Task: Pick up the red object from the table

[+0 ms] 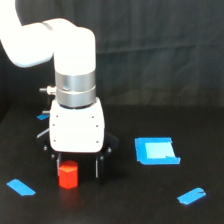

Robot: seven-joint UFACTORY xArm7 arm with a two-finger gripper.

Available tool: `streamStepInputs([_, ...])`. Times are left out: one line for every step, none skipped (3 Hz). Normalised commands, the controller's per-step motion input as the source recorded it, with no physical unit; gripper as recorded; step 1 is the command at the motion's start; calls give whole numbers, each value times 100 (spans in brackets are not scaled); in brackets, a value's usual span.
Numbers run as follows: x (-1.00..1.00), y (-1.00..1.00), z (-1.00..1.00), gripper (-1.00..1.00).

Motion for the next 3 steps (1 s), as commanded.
streamStepInputs([-2, 0, -28, -88])
streamStepInputs([-6, 7, -20, -94])
streamStepInputs([9, 1, -14, -100])
